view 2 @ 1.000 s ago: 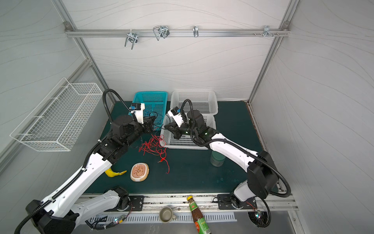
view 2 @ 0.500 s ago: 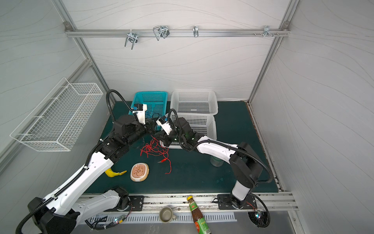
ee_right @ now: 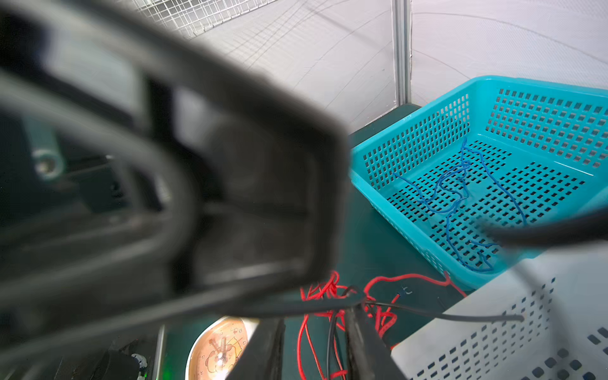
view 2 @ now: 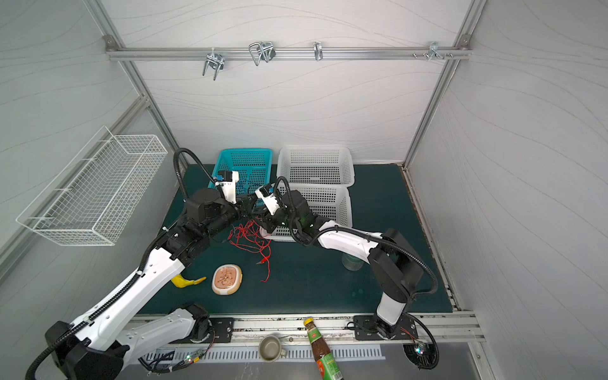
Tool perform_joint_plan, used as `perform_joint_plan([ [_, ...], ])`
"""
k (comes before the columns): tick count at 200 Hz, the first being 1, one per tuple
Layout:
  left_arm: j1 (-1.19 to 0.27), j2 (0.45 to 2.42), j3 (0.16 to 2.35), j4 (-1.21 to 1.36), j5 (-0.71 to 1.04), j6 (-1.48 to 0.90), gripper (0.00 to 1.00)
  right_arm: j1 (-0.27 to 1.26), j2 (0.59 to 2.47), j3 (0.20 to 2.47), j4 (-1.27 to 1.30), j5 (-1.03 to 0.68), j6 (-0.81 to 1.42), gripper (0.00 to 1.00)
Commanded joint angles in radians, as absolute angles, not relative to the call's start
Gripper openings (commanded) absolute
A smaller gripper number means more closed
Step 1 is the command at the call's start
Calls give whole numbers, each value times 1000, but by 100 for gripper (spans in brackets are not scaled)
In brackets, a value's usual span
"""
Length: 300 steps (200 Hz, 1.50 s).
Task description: Untangle the cables
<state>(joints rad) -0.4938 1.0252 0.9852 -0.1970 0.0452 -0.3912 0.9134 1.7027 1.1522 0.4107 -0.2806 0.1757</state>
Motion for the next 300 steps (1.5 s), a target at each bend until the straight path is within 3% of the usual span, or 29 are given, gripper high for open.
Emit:
perform_joint_plan([
  [1, -500, 1011, 989, -137, 49, -399, 0, 918, 1702, 1144, 449, -243, 173, 33],
  [94, -500, 1034, 995, -145, 31, -390, 0, 928, 1650, 1066, 436, -198, 157, 36],
  [145, -500, 1033, 992, -145, 46, -401, 0, 929, 1664, 1089, 442, -220, 148, 51],
  [199, -500, 1008, 971, -146, 58, -410, 0, 928, 1755, 1167, 506, -235, 186, 52],
  [218, -500, 999, 963, -145, 54, -410, 0, 928, 1783, 1197, 512, -259, 194, 41],
  [254, -500, 972, 941, -155, 29, -405, 0, 925, 1799, 1201, 549, -262, 219, 8],
  [276, -500, 946, 930, -174, -6, -399, 0, 915, 1799, 1201, 569, -280, 241, 0],
  [300, -500, 902, 907, -201, -43, -391, 24, 902, 1798, 1208, 583, -311, 273, 0],
])
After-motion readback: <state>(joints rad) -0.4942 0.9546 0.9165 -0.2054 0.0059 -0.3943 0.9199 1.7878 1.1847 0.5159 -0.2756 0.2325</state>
